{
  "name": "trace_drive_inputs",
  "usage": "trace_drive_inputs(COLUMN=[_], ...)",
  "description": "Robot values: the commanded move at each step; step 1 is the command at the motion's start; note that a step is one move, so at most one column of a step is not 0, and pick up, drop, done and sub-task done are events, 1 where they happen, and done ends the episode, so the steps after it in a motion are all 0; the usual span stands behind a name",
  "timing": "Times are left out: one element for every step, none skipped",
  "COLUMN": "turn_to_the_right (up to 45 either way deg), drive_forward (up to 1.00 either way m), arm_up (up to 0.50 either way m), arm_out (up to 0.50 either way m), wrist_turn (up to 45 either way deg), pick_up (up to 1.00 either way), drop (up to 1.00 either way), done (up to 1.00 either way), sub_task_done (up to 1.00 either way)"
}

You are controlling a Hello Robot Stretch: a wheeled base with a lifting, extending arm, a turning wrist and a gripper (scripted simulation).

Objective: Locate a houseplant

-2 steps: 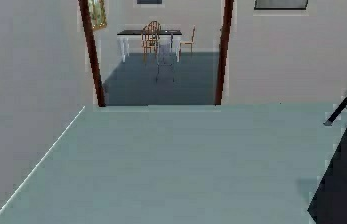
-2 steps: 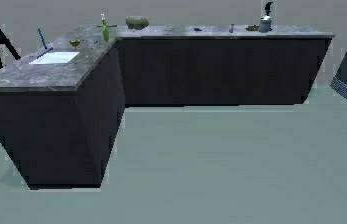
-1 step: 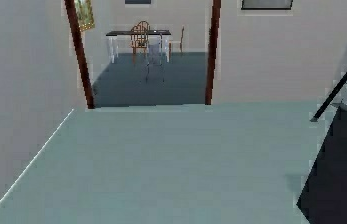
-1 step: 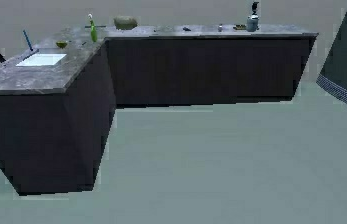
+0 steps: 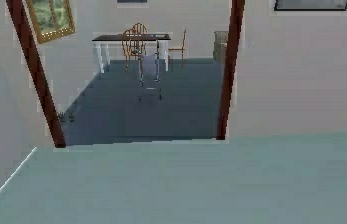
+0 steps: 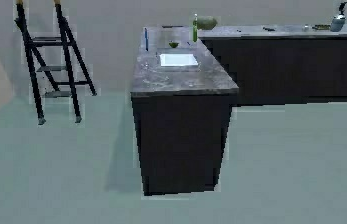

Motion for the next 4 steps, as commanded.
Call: trace_drive_inputs(turn_to_the_right=[0.0, -3.0, 0.0, 6.0], drive_forward=[1.00, 0.00, 0.70, 0.00], arm_up=[0.00, 0.00, 0.00, 0.00], arm_out=[0.00, 0.00, 0.00, 0.00], wrist_turn=[0.0, 0.0, 0.0, 0.0], pick_up=[0.00, 0.00, 0.00, 0.00], drop=[0.00, 0.00, 0.00, 0.00], done=[0.00, 0.00, 0.00, 0.00], sub_task_done=[0.00, 0.00, 0.00, 0.00])
